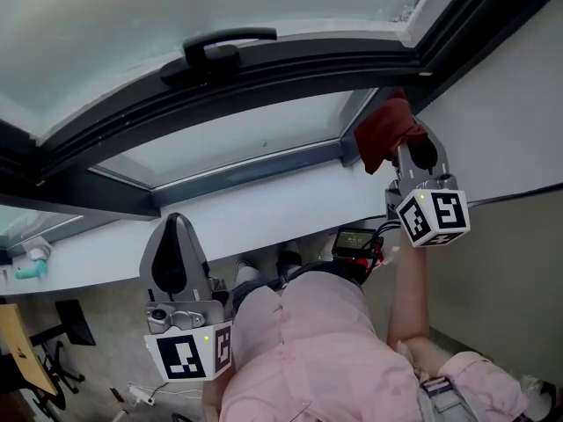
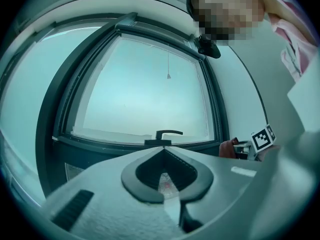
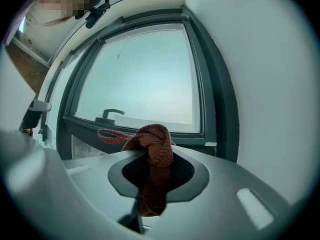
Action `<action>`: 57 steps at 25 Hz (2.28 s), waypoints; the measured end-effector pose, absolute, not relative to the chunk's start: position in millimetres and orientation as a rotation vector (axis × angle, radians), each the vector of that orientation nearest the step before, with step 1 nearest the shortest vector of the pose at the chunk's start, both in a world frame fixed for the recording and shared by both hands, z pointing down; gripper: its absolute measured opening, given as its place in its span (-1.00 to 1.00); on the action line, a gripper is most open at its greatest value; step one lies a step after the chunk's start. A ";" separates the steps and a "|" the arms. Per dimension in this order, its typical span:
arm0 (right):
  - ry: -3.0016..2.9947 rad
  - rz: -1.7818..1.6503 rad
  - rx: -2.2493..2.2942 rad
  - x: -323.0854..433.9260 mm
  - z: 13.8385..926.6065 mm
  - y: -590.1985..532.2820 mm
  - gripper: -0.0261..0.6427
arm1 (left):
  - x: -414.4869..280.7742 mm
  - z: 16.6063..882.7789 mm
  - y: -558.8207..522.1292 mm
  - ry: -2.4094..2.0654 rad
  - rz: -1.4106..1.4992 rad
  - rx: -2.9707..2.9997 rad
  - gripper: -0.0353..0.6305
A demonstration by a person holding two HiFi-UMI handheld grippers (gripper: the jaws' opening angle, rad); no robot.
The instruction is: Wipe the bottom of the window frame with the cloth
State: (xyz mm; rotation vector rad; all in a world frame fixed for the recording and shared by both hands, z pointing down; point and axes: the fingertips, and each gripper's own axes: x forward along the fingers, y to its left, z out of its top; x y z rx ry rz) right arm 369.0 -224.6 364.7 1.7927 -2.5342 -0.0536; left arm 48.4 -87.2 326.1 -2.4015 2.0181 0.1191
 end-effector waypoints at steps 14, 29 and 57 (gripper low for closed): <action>-2.570 -0.054 1.760 229.2 346.8 -66.2 -0.73 | -50.4 321.1 -4.3 1.862 0.093 -2.537 -0.90; -2.640 -0.049 1.692 168.6 339.8 -9.9 -0.72 | -79.8 330.9 33.4 1.816 0.114 -2.603 -0.90; -2.611 -0.049 1.436 160.2 362.3 -26.7 -0.72 | -36.6 342.2 17.6 1.904 0.031 -2.592 -0.90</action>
